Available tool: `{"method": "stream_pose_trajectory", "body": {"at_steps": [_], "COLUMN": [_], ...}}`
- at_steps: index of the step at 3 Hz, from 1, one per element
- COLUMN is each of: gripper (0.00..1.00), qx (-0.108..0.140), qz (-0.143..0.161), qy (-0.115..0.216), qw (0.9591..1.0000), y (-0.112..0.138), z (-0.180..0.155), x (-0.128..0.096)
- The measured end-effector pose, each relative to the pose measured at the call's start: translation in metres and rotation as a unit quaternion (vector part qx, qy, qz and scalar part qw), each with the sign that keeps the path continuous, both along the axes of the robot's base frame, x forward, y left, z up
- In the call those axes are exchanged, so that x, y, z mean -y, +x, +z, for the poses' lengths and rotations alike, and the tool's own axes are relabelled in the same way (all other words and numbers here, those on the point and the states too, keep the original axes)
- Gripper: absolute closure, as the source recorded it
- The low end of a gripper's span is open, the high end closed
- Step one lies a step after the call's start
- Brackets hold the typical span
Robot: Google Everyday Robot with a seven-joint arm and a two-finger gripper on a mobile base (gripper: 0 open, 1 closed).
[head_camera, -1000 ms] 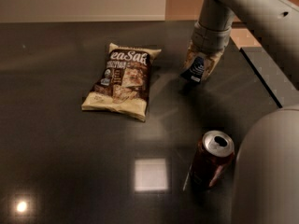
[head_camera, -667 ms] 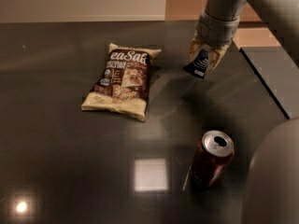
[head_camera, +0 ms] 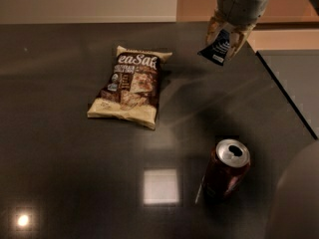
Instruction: Pick rxbar blueberry
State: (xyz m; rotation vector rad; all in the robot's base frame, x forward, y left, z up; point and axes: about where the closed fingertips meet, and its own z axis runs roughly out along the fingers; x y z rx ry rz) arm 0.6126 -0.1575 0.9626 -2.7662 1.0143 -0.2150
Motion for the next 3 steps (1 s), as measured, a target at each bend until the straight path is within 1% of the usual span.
{"method": "stream_pose_trajectory", "body": {"at_steps": [1,2,3], "gripper": [1.00,1.00,1.00], "qx": [0.020,0.037,0.050], "qz": [-0.011,-0.012,-0.012], "qy": [0.010,0.017,0.022], "qw": [0.9997,0.9991,0.9985], "y": [0.001,0.011,0.018], "z": [0.023,0.025,0.026], "x": [-0.003,-0.007,-0.010]}}
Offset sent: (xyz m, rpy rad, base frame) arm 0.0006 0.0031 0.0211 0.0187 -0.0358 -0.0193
